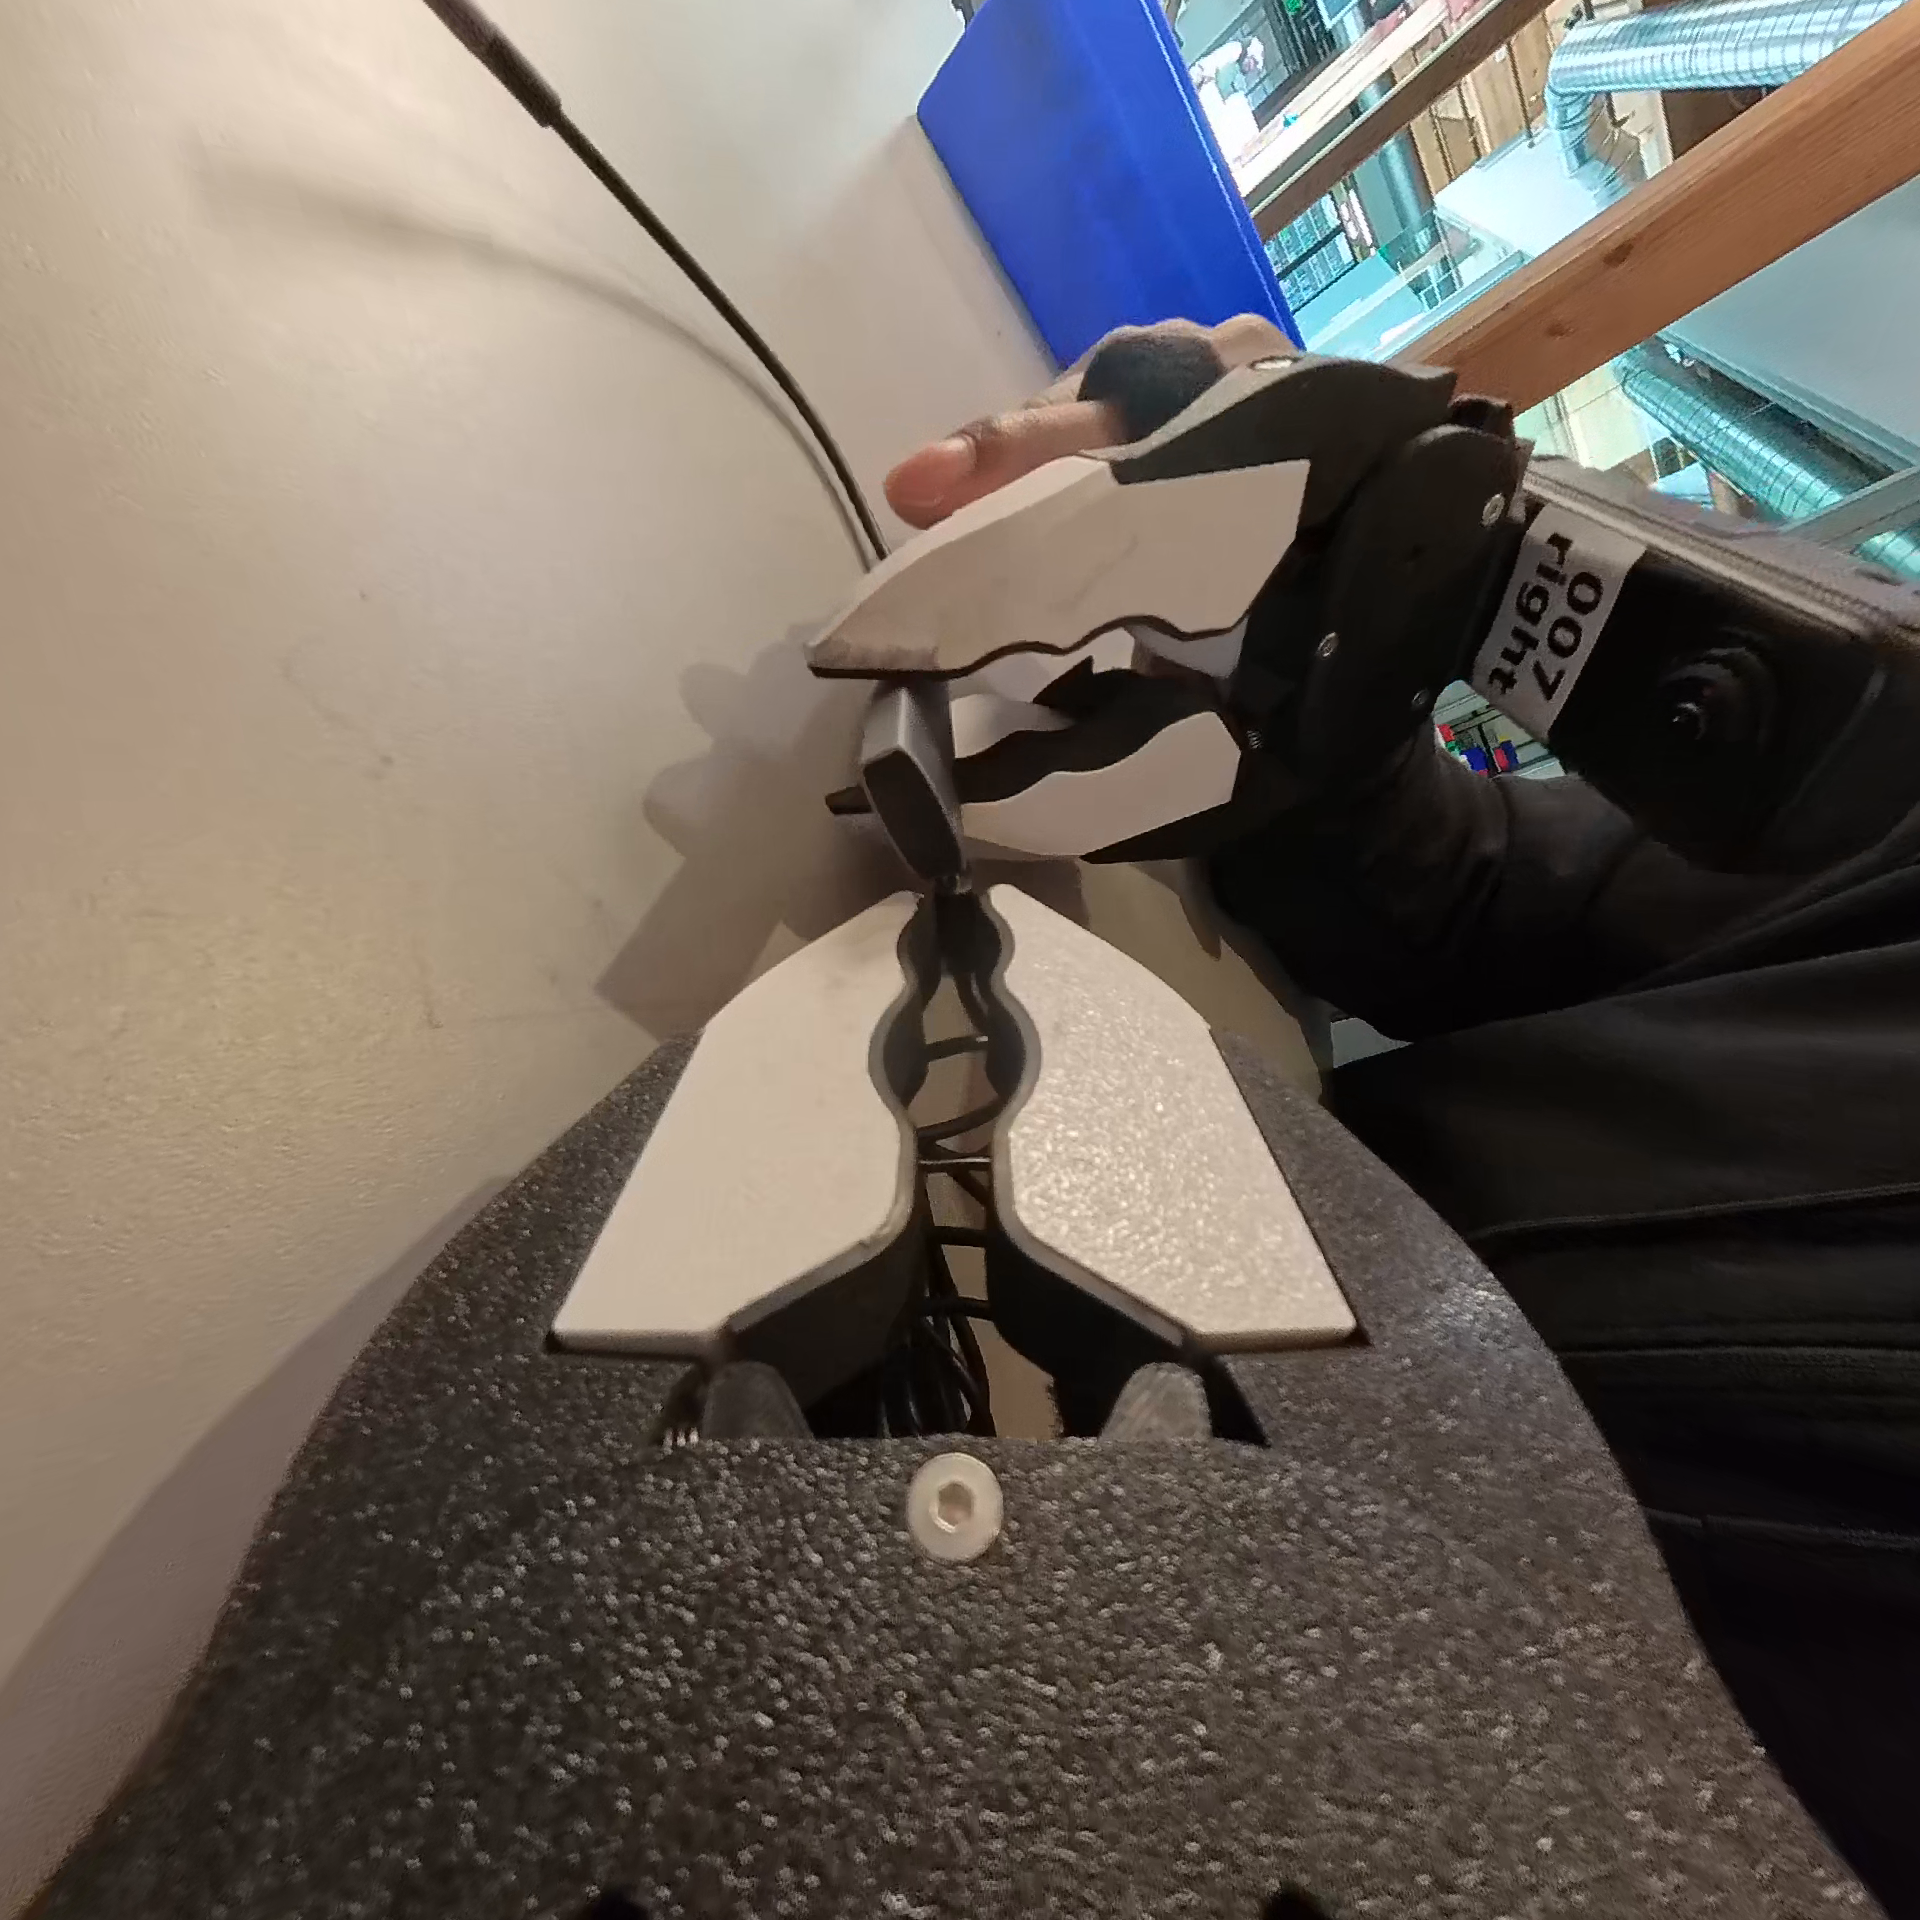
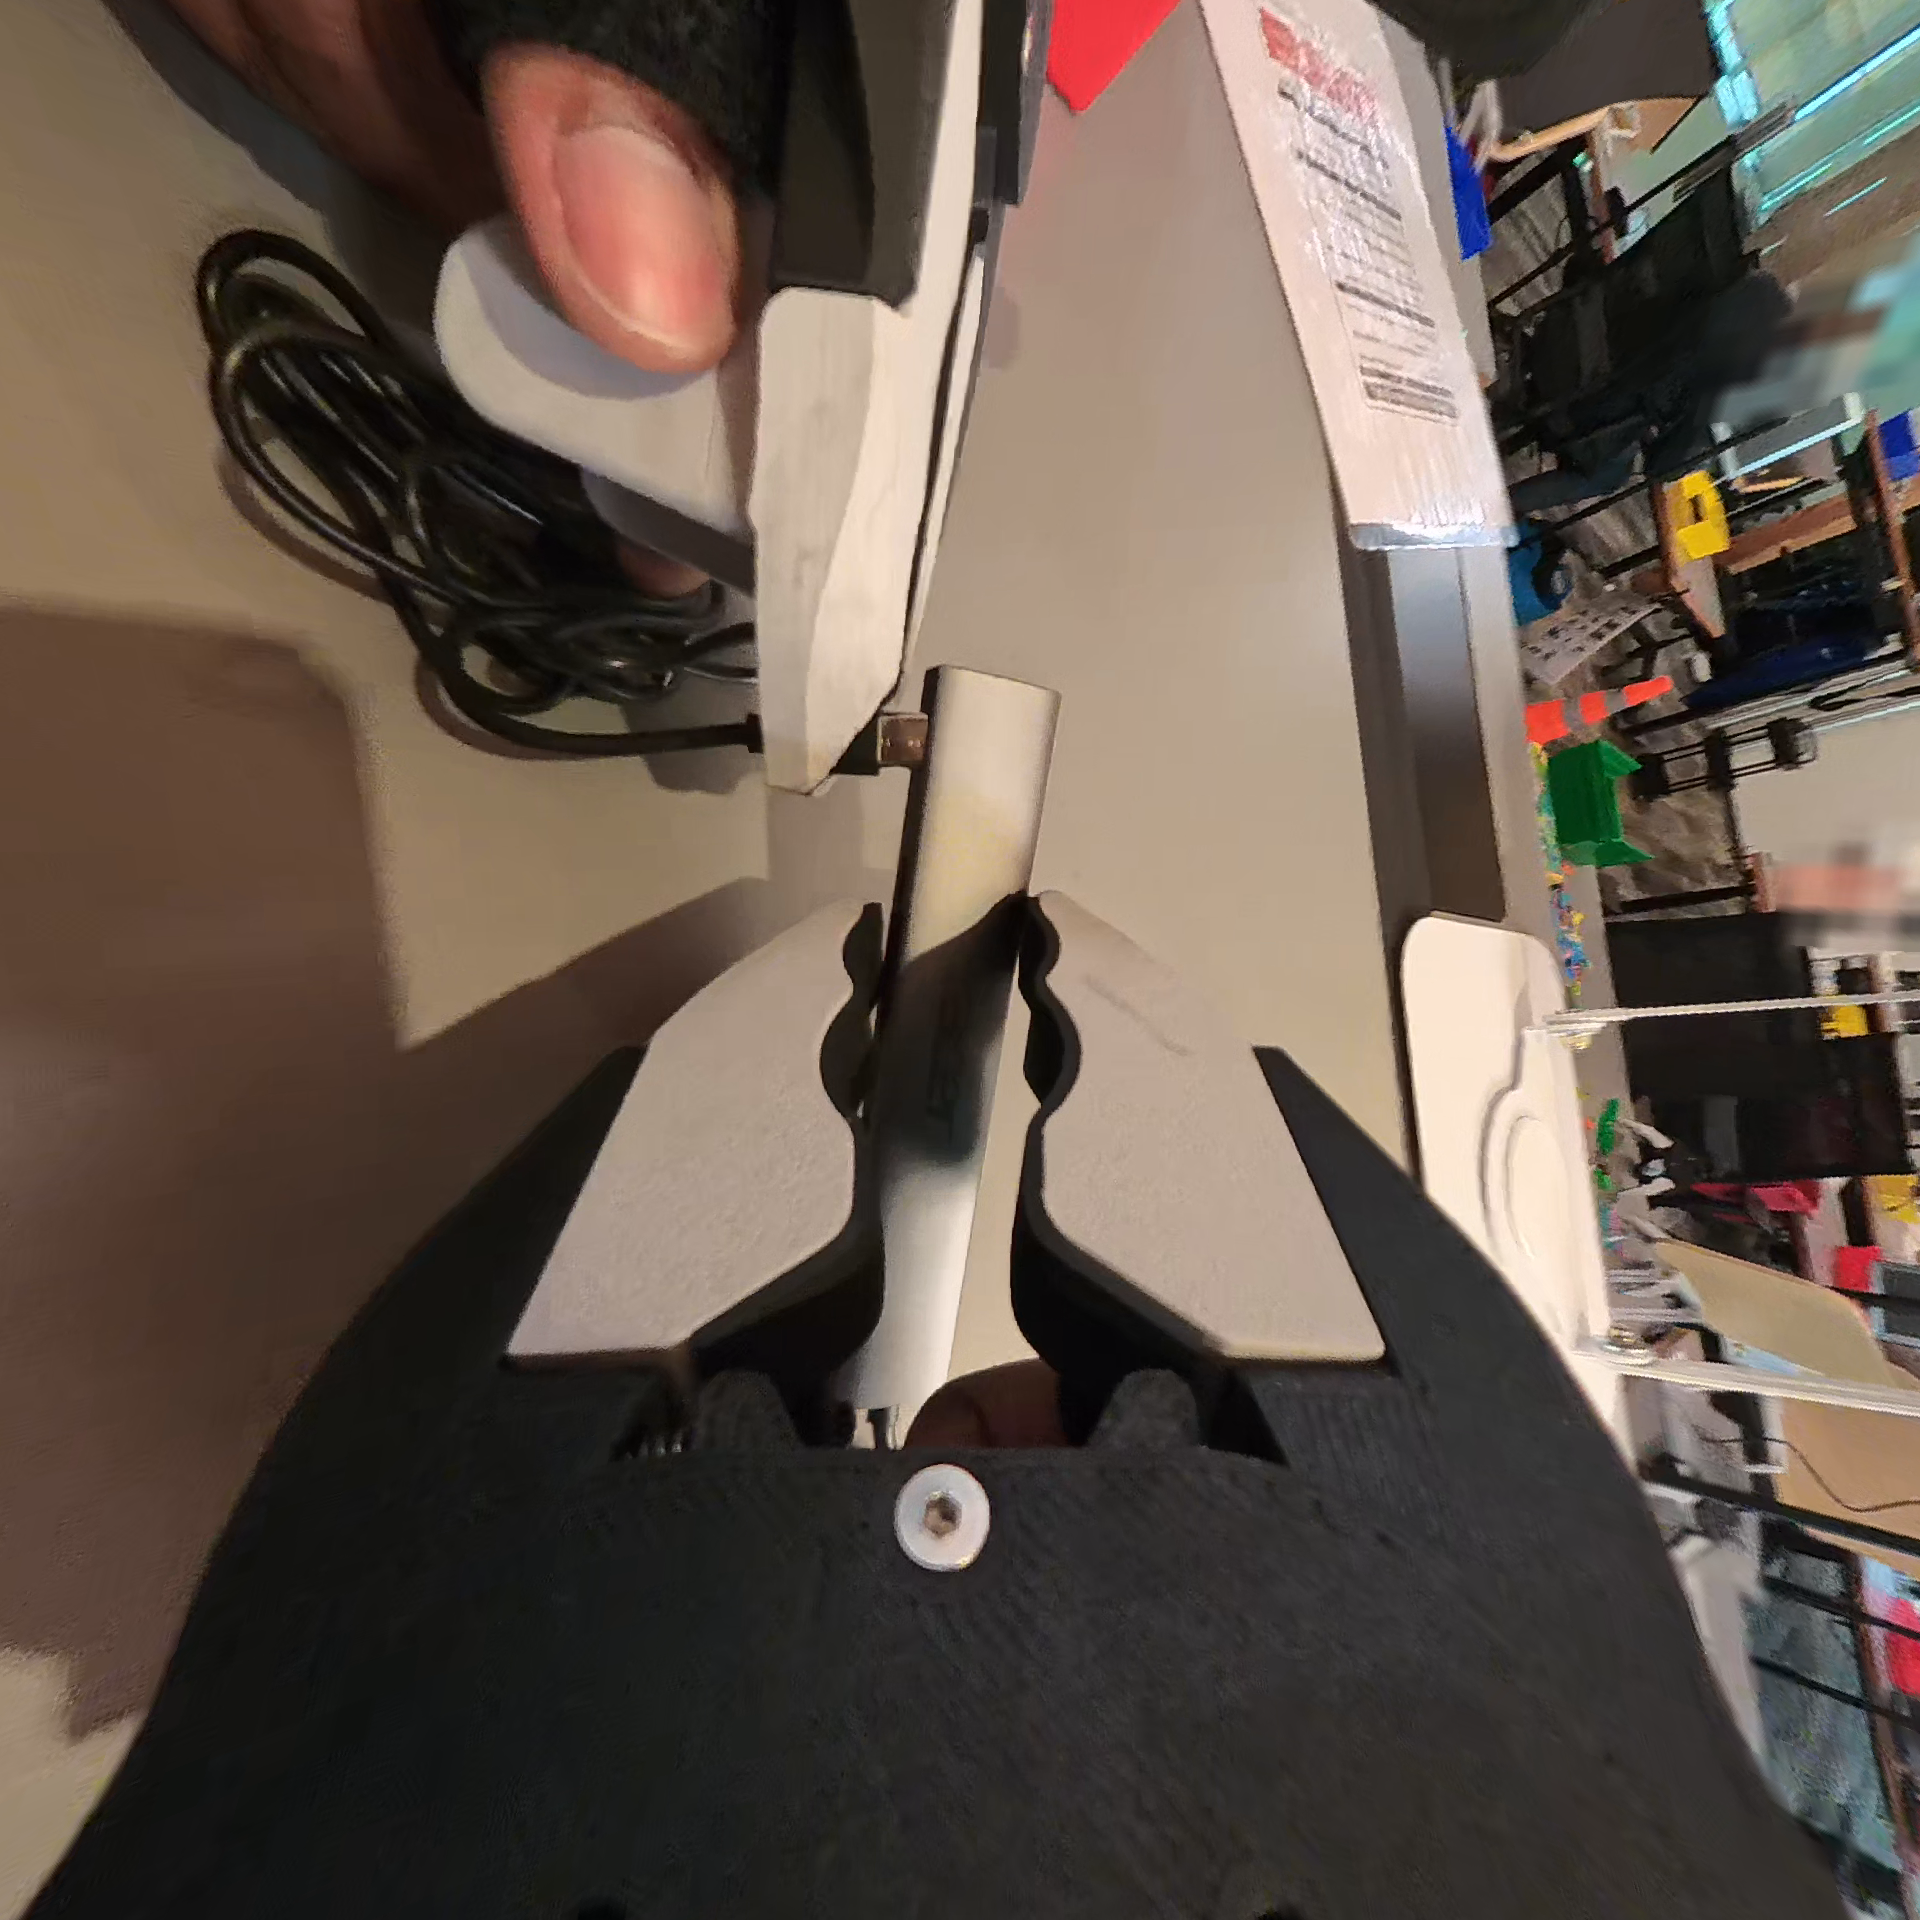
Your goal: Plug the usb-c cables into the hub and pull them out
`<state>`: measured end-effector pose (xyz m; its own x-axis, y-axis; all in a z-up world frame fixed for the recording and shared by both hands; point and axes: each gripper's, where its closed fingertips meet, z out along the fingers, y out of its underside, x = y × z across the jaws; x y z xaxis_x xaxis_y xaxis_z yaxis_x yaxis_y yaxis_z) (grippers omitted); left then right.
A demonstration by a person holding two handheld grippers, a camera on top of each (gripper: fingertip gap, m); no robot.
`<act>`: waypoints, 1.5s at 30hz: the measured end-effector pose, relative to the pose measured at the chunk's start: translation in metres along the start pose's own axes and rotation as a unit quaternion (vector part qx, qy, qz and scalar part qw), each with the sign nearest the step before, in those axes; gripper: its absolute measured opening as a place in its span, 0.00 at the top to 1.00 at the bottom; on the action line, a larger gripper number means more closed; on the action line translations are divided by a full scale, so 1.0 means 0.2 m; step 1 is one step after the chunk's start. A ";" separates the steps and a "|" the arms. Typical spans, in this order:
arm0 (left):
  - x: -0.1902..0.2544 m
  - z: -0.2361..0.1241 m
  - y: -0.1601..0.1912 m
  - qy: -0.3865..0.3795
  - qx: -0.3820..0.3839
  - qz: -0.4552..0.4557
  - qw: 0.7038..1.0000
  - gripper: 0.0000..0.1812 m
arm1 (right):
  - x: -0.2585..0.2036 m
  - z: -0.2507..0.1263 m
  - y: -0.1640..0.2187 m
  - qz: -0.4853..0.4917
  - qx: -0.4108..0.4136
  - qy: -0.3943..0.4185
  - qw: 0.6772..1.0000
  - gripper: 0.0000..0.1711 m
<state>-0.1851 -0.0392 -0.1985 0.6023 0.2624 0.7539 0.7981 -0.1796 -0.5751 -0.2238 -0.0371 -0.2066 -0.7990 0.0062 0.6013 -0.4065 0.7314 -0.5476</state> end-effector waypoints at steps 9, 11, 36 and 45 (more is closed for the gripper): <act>0.00 0.00 -0.01 0.006 0.004 -0.013 1.000 0.97 | 0.05 -0.04 -0.04 -0.166 -0.025 0.103 0.980 0.85; 0.00 0.00 0.00 0.006 -0.001 -0.011 1.000 0.97 | 0.04 -0.05 -0.05 -0.172 -0.019 0.095 0.980 0.85; 0.08 0.06 0.11 0.039 -0.075 0.029 0.996 0.97 | -0.06 -0.13 -0.05 -0.212 -0.007 0.020 0.977 0.85; 0.05 0.05 0.08 0.027 -0.056 0.020 0.998 0.96 | -0.05 -0.11 -0.04 -0.163 -0.001 0.032 0.986 0.85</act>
<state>-0.1668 -0.0306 -0.2024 0.6309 0.2018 0.7492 0.7687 -0.2940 -0.5681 -0.2025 -0.0285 -0.1956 -0.5960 -0.1871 0.7809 -0.6366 0.7027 -0.3176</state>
